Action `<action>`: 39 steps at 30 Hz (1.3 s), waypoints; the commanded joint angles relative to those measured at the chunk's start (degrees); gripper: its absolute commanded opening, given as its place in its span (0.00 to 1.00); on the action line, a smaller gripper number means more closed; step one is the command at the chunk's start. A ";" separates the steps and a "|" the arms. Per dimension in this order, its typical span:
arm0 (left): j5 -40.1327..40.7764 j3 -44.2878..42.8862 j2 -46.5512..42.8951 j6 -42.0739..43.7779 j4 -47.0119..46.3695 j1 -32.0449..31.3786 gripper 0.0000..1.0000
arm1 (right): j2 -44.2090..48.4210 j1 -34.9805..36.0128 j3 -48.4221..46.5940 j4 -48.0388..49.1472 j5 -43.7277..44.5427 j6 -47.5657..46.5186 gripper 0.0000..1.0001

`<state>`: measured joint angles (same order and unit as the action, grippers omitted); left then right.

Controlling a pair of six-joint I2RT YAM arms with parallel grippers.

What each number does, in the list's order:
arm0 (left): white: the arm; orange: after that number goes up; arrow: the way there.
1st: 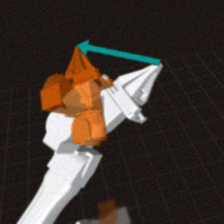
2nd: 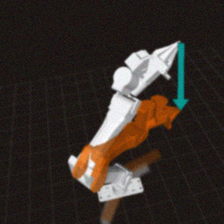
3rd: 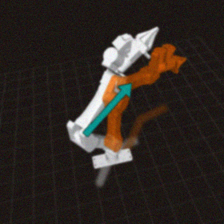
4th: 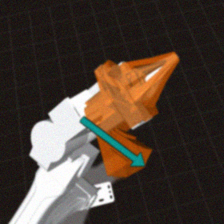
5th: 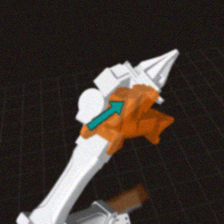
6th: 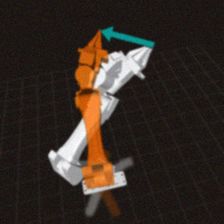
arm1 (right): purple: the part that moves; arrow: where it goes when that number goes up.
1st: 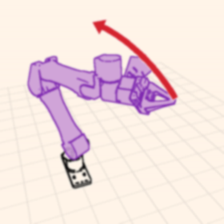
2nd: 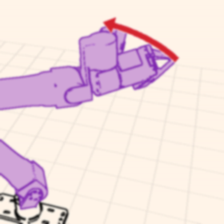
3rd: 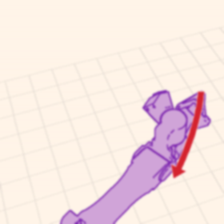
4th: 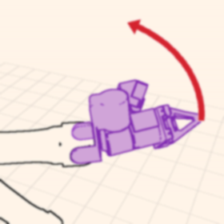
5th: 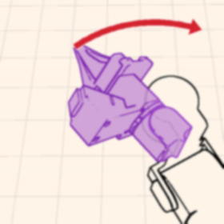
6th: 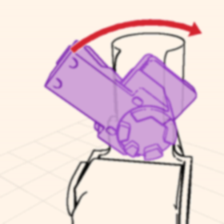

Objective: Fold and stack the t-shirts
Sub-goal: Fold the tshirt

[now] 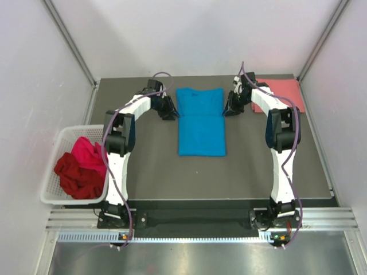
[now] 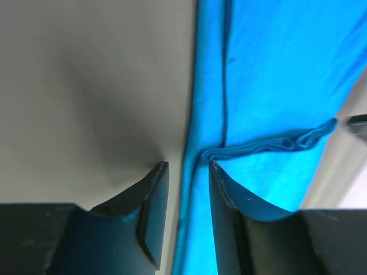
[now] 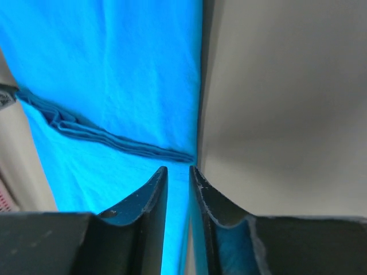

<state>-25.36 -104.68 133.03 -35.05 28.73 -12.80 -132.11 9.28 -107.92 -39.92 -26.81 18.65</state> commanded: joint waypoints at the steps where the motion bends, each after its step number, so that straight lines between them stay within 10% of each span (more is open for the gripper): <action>1: 3.31 0.09 -6.53 2.71 5.01 -0.21 0.41 | 2.91 0.65 -5.81 -5.07 5.09 -4.24 0.24; 11: -7.30 20.28 -22.63 -7.30 -7.00 -5.92 0.35 | 20.82 7.15 18.22 -0.78 -8.85 -1.87 0.34; 16: -13.21 35.23 -23.35 -16.53 -23.35 -8.12 0.29 | 24.71 7.77 33.46 9.32 -15.89 1.65 0.21; 22: -8.66 41.31 -20.45 -11.82 -18.63 -7.68 0.23 | 23.40 4.88 43.74 13.99 -14.68 0.24 0.10; 29: -5.14 41.59 -23.07 -7.41 -11.87 -6.89 0.22 | 23.83 1.70 45.88 12.77 -10.99 -1.86 0.09; 39: -9.00 33.05 -27.14 -10.20 -11.48 -11.90 0.27 | 25.78 14.88 34.09 12.22 -15.46 4.71 0.12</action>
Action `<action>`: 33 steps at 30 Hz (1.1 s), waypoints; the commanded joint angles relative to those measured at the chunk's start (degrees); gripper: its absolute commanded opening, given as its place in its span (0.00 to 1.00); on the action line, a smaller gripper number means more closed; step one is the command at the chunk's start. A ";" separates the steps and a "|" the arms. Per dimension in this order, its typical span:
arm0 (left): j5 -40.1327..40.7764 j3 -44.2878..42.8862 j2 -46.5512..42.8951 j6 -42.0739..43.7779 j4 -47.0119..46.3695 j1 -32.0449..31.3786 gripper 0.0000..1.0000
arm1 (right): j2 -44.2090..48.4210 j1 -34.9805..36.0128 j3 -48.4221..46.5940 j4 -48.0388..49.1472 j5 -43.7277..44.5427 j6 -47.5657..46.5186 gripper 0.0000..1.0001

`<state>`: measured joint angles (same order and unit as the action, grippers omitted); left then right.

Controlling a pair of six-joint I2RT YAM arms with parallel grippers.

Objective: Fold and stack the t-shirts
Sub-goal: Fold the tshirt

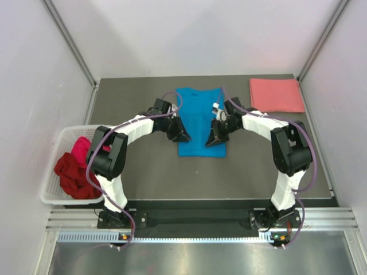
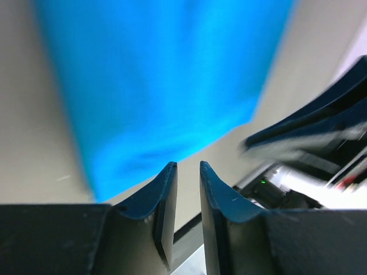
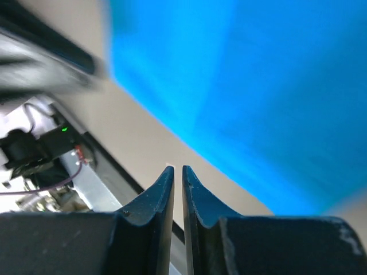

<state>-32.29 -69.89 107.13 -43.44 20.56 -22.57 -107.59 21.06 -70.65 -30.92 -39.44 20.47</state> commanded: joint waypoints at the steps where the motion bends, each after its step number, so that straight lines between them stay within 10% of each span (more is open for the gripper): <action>1: -2.51 -1.40 -0.44 -4.09 -4.81 -2.48 0.27 | -1.02 4.24 -3.78 4.01 -4.14 3.87 0.12; 18: 8.12 12.41 -1.20 6.26 4.04 0.33 0.13 | 4.04 -6.64 13.79 1.84 4.10 -3.68 0.13; 26: 8.12 8.37 -9.92 7.05 11.69 0.33 0.50 | 13.28 -9.28 14.23 -3.36 6.13 -4.21 0.30; 33: 6.38 12.48 -10.72 3.82 10.93 1.47 0.60 | 12.85 -13.49 18.70 0.49 2.55 -1.76 0.53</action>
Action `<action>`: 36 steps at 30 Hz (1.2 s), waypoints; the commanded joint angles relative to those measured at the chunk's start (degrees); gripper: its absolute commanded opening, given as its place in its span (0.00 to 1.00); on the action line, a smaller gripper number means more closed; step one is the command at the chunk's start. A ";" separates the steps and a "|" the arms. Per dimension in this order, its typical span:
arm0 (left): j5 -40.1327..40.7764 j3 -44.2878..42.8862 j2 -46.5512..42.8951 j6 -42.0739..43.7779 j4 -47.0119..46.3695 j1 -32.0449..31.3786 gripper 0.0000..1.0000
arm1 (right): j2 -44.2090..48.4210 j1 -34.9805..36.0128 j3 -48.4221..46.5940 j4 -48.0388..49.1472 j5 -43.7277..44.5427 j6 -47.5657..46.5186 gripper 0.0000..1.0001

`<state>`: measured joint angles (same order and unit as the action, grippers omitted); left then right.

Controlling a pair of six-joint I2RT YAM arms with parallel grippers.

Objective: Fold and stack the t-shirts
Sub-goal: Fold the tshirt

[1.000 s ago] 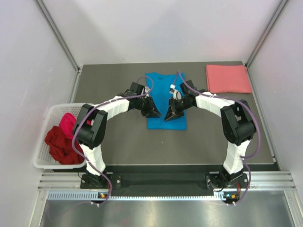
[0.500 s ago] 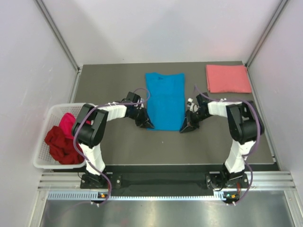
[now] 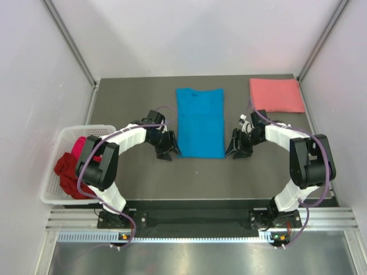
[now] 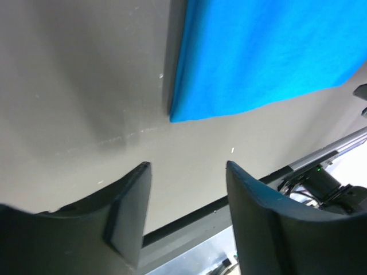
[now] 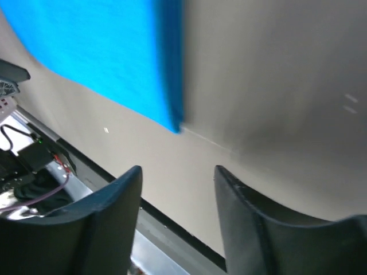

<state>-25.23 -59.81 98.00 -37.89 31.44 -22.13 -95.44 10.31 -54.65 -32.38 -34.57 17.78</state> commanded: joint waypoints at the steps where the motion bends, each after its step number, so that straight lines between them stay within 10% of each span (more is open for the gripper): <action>1: -1.22 3.38 -1.49 -2.97 -1.37 1.04 0.62 | 0.43 -3.27 3.58 3.19 -3.13 1.64 0.55; 15: -2.01 7.87 4.22 -20.64 -16.15 2.44 0.61 | -5.11 -3.36 8.51 17.09 -6.58 12.01 0.57; 36: 6.16 7.08 9.32 -23.81 -16.41 2.53 0.45 | -2.64 -3.01 9.39 14.71 -2.08 8.06 0.53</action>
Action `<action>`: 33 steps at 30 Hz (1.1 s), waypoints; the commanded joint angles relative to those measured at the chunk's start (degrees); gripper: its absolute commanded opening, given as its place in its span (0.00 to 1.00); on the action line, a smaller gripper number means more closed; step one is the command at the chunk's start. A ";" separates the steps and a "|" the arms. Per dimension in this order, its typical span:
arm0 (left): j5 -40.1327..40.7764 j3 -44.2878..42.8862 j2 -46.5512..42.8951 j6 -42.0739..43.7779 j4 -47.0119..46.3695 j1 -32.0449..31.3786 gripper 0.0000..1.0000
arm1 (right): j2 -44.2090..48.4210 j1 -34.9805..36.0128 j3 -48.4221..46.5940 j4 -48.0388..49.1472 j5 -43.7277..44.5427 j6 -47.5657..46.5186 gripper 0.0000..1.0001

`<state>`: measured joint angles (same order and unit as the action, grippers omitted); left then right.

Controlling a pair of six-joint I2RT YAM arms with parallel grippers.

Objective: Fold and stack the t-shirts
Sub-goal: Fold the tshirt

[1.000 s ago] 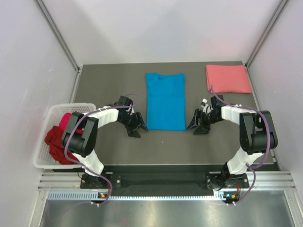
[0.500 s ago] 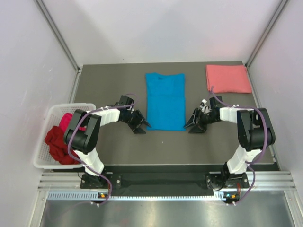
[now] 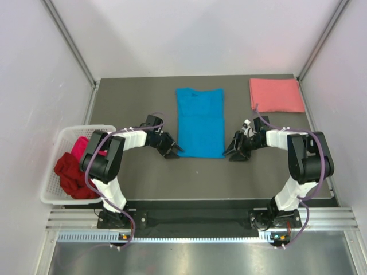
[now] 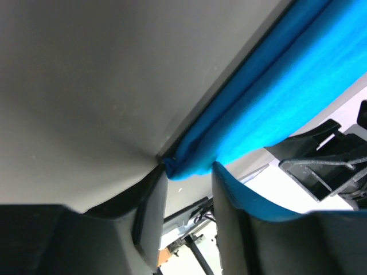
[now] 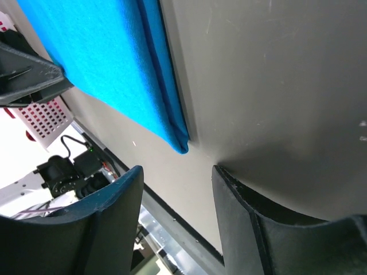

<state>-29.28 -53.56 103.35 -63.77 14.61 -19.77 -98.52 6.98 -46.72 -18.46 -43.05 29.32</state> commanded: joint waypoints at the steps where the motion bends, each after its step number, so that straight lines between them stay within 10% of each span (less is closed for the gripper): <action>1: 10.21 0.83 4.22 2.07 0.33 0.17 0.42 | 0.35 0.49 1.54 1.05 6.48 -3.57 0.53; 27: 8.80 -0.49 4.58 5.76 0.94 0.17 0.14 | -8.97 2.60 -0.04 8.00 7.98 2.23 0.49; 33: 8.19 -1.46 5.28 8.48 2.09 0.08 0.01 | -10.90 2.77 -1.62 9.14 8.33 1.36 0.25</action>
<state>-29.17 -54.92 105.34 -59.55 14.02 -19.77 -105.73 8.60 -48.47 -11.09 -47.77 34.72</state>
